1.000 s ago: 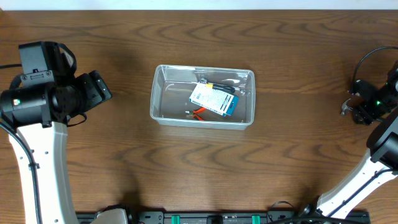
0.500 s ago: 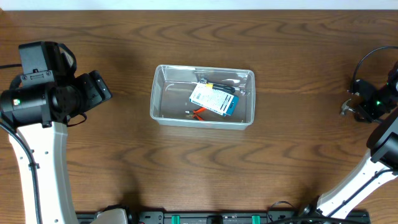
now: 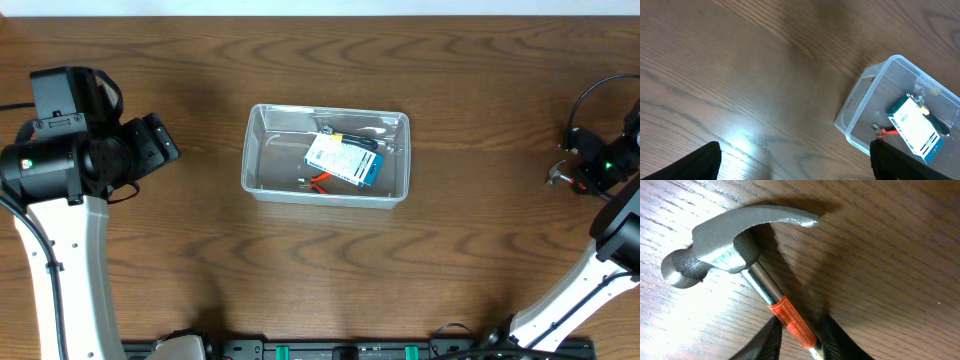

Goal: Pack container
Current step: 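Close the right gripper on the hammer handle and lift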

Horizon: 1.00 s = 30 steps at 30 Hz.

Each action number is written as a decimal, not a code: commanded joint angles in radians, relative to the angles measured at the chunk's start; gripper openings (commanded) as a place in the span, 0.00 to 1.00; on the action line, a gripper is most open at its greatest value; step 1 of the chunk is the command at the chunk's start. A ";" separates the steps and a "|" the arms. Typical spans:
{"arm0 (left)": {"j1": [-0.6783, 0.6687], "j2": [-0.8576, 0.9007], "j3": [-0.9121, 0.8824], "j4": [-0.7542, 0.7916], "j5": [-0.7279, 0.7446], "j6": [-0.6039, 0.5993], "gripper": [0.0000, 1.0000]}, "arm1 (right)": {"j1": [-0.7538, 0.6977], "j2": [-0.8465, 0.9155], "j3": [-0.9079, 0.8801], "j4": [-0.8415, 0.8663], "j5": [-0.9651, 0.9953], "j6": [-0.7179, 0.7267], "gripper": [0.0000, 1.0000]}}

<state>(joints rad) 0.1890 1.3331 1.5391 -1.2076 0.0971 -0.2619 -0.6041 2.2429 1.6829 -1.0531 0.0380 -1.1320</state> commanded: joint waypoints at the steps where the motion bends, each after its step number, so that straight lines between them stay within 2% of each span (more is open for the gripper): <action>1: 0.003 0.000 0.000 -0.003 -0.012 0.002 0.88 | -0.003 0.035 -0.042 -0.010 -0.048 -0.006 0.27; 6: 0.003 0.000 0.000 -0.003 -0.012 0.002 0.88 | -0.003 0.035 -0.042 -0.010 -0.056 -0.006 0.20; 14: 0.003 0.000 0.000 -0.003 -0.011 0.002 0.88 | -0.003 0.035 -0.042 -0.010 -0.058 -0.006 0.19; 17: 0.003 0.000 0.000 -0.003 -0.012 0.002 0.88 | -0.003 0.035 -0.042 -0.010 -0.058 -0.006 0.13; 23: 0.003 0.000 0.000 -0.003 -0.012 0.001 0.88 | -0.003 0.035 -0.042 -0.009 -0.058 -0.006 0.11; 30: 0.003 0.000 0.000 -0.003 -0.011 0.002 0.88 | -0.003 0.035 -0.042 -0.010 -0.058 -0.006 0.01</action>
<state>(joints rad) 0.1890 1.3331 1.5391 -1.2076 0.0971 -0.2619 -0.6048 2.2410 1.6810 -1.0546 0.0208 -1.1347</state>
